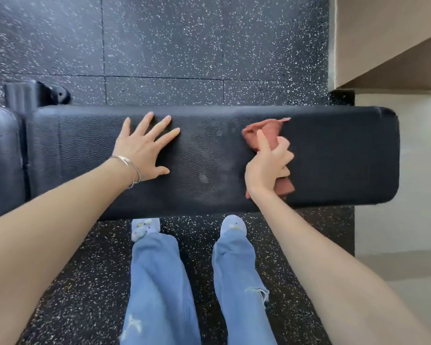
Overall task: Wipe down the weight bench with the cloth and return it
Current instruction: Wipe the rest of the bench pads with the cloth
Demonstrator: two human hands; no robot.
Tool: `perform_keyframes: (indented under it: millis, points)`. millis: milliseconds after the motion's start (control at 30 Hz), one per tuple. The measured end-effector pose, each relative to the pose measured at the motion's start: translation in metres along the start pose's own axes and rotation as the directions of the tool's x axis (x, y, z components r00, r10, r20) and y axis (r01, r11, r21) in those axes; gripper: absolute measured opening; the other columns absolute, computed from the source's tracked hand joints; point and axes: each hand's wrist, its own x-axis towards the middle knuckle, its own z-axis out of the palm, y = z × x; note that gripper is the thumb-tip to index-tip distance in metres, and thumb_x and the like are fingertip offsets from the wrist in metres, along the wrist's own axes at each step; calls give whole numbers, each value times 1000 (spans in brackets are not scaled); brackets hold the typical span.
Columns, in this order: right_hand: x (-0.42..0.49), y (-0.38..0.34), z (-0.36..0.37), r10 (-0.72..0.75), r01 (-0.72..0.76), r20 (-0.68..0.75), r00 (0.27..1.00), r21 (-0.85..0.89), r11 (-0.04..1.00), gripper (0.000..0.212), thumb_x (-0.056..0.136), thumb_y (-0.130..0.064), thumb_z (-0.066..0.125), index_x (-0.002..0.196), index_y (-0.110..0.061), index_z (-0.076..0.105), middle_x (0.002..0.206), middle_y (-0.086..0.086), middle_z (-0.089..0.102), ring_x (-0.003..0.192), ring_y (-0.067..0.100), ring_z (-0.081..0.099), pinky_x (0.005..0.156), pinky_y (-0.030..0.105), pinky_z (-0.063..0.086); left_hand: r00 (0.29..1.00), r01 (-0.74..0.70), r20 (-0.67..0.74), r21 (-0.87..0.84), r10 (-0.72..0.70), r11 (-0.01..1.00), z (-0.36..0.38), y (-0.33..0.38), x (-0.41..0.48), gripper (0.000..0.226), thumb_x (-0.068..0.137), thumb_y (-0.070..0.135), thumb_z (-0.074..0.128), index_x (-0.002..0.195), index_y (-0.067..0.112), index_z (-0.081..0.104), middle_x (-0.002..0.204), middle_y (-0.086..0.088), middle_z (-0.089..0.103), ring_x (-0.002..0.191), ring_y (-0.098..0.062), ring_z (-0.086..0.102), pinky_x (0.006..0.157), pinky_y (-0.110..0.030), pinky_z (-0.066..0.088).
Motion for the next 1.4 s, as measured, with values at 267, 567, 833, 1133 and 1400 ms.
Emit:
perform_keyframes:
  millis: [267,567,833,1133,1400]
  points:
    - [24,-46,14,-206,210,75,976,-51,976,38,90,-24,47,117,-51,49,118,-4,46,113,27,32,83,30,31,993,-118,-19,-28,117,993,12,-26,-3,95,79,70,46,147,36,-11,158,8,-16,146,-23,-11,114,-58,9]
    - [30,-70,17,87,-105,-76,993,-296,949,62,89,4,41,136,-36,42,146,10,27,121,36,29,90,52,31,984,-157,-109,-122,144,980,35,-44,-5,91,80,72,42,147,39,-10,158,10,-16,145,-20,-17,114,-59,2]
    - [34,-128,41,-319,388,239,917,-353,851,65,78,9,47,126,-35,51,146,4,30,125,29,26,87,45,30,982,-168,-122,-177,147,970,36,-45,-3,92,79,71,45,147,40,-9,158,10,-16,145,-20,-17,113,-60,-1]
    - [58,-102,11,176,-165,-10,984,-402,901,53,86,6,42,124,-30,52,140,7,29,121,33,28,93,52,31,980,-173,-128,-198,150,965,38,-44,-4,90,82,67,44,147,37,-12,157,8,-19,144,-21,-22,112,-61,-4]
    - [47,-97,18,-75,117,150,986,-291,949,66,81,11,40,116,-42,58,140,-3,35,121,25,30,80,40,27,978,-190,-120,-180,170,965,37,-46,-4,91,81,68,44,147,36,-10,158,7,-16,145,-22,-18,112,-61,0]
